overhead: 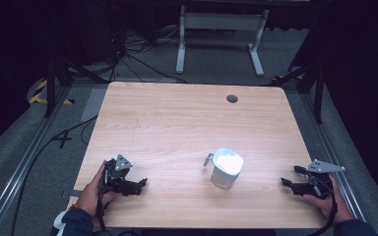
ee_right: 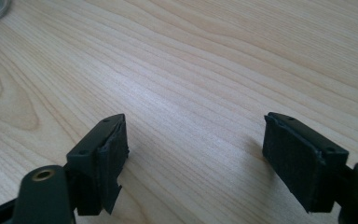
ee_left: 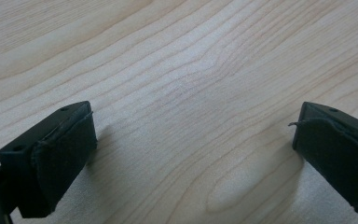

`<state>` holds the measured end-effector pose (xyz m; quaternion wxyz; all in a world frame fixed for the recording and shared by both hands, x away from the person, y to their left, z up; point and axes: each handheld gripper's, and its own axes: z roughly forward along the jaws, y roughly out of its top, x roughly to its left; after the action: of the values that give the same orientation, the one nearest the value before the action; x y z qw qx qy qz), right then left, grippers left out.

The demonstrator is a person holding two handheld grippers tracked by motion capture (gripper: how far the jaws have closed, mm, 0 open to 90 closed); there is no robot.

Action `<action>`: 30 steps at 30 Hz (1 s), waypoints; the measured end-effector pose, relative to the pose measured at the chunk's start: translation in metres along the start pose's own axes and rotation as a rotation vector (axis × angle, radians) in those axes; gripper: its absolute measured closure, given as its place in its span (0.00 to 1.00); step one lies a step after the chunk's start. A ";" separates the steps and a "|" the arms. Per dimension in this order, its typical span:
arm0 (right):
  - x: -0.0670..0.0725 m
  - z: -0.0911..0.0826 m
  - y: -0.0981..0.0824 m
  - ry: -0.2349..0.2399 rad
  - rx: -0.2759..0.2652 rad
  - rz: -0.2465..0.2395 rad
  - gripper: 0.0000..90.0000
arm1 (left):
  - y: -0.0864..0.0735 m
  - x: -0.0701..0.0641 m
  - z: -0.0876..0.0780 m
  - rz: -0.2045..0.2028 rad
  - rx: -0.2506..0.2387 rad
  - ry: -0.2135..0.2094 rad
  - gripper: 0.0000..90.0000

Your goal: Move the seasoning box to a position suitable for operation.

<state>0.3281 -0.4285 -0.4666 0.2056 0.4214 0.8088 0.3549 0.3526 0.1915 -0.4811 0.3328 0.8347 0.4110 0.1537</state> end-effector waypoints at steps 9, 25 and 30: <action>0.000 0.000 0.000 0.000 0.000 0.000 0.24 | 0.001 0.001 0.001 -0.005 -0.003 -0.009 0.00; 0.000 0.000 0.000 0.000 0.001 0.000 0.24 | 0.026 -0.002 0.007 0.106 -0.011 -0.097 0.28; 0.000 0.000 0.000 0.002 0.003 -0.003 0.24 | 0.041 -0.013 0.008 0.112 -0.054 -0.137 0.33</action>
<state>0.3287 -0.4286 -0.4664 0.2049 0.4202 0.8101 0.3538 0.3728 0.1600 -0.4589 0.3736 0.8556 0.3357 0.1256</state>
